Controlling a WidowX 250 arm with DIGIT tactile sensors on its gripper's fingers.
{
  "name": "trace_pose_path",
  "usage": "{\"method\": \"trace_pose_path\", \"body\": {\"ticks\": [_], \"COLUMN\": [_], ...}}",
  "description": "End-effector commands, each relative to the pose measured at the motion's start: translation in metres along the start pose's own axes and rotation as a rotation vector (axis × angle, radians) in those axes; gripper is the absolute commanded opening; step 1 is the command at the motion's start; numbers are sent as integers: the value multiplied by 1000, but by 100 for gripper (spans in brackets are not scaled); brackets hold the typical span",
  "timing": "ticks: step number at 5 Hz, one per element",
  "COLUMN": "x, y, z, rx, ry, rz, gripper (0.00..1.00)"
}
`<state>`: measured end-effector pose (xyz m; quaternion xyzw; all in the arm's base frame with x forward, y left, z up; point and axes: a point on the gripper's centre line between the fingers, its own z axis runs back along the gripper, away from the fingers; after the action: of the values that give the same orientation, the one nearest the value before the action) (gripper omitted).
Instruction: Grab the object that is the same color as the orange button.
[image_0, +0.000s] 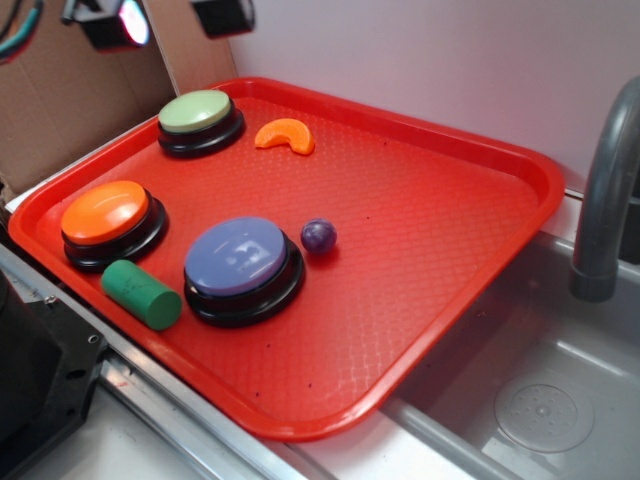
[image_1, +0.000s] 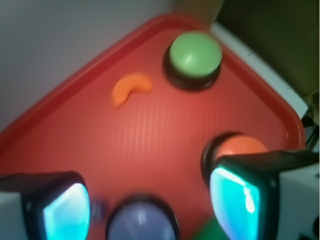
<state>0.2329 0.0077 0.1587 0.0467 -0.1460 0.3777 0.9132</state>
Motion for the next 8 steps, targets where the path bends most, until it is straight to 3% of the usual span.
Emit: {"method": "trace_pose_path", "body": {"ticks": [1,2,3,4,6,8], "x": [54,67,75,82,86,80], "y": [-21,-22,-22,-19,-17,-15], "z": [-49,-77,-99,-121,-144,-152], "rx": [29,34,1,-32,12,23], "ry": [-91,-91,-88,-31,-41,1], "rz": [338,439,468,480,483,507], "gripper": [100,100,100,100,100,100]}}
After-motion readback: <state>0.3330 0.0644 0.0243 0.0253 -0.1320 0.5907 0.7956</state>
